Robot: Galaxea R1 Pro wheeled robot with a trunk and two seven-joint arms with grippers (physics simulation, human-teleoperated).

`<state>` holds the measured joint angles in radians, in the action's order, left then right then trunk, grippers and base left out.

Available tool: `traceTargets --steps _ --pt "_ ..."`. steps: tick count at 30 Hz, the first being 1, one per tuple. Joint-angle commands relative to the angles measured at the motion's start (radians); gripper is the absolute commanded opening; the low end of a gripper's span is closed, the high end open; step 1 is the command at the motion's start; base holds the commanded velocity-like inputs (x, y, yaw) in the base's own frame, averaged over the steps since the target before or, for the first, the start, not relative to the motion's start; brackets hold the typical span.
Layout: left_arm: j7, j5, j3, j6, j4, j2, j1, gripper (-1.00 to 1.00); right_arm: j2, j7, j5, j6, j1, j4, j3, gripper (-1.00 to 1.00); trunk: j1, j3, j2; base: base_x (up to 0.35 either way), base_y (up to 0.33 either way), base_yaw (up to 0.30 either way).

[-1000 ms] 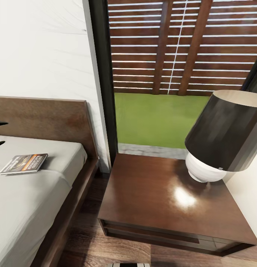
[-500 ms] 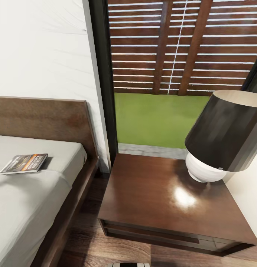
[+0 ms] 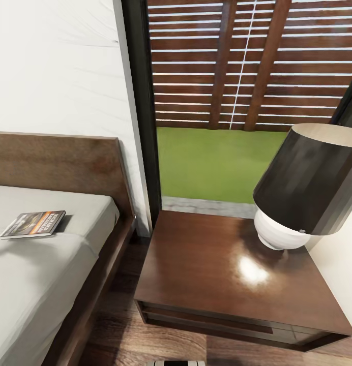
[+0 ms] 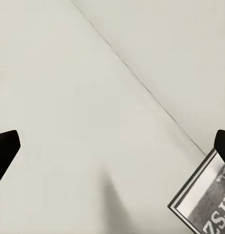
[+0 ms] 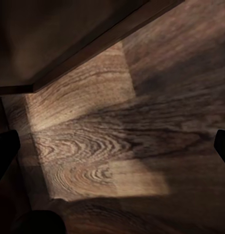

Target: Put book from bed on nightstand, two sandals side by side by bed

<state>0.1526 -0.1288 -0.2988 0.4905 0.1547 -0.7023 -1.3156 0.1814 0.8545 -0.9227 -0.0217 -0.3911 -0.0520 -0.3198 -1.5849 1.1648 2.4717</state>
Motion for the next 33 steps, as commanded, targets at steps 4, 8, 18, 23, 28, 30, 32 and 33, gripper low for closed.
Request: traceTargets --steps 4,8,18,23,28,30,32,33 --pt "0.006 -0.011 0.001 0.005 0.002 0.000 0.000 1.00 0.000 0.006 -0.010 -0.002 -0.001 -0.003 -0.007 1.00 0.000 0.001 0.000 0.000 0.000 0.000" --pt "0.006 -0.011 0.001 0.005 0.002 0.000 0.000 1.00 0.000 0.006 -0.010 -0.001 -0.001 -0.003 -0.007 1.00 0.000 0.001 0.000 0.000 0.000 0.000" --pt "0.006 -0.011 0.001 0.005 0.002 0.000 0.000 1.00 0.000 0.005 -0.010 -0.001 0.000 -0.003 -0.008 1.00 0.000 0.001 0.000 0.000 0.000 0.000" --pt "0.005 -0.011 0.000 0.006 0.002 0.000 0.000 1.00 0.000 0.005 -0.010 -0.001 0.000 -0.003 -0.008 1.00 0.000 0.001 0.000 0.000 0.000 0.000" --pt "0.005 -0.011 -0.001 0.011 0.002 0.000 0.000 1.00 0.000 0.005 -0.010 -0.001 0.000 -0.003 -0.008 1.00 0.000 0.001 0.000 0.000 0.000 0.000" --pt "0.005 -0.012 -0.001 0.013 0.002 0.000 0.000 1.00 -0.001 0.005 -0.010 -0.001 0.000 -0.003 -0.008 1.00 0.000 0.001 0.000 0.000 0.000 0.000" --pt "0.005 -0.012 -0.001 0.014 0.002 -0.001 0.000 1.00 -0.001 0.005 -0.010 -0.001 0.000 -0.003 -0.008 1.00 0.000 0.001 0.000 0.000 0.000 0.000" --pt "0.005 -0.012 -0.001 0.014 0.002 -0.001 0.000 1.00 -0.001 0.005 -0.010 -0.001 0.000 -0.003 -0.008 1.00 0.000 0.001 0.000 0.000 0.000 0.000"
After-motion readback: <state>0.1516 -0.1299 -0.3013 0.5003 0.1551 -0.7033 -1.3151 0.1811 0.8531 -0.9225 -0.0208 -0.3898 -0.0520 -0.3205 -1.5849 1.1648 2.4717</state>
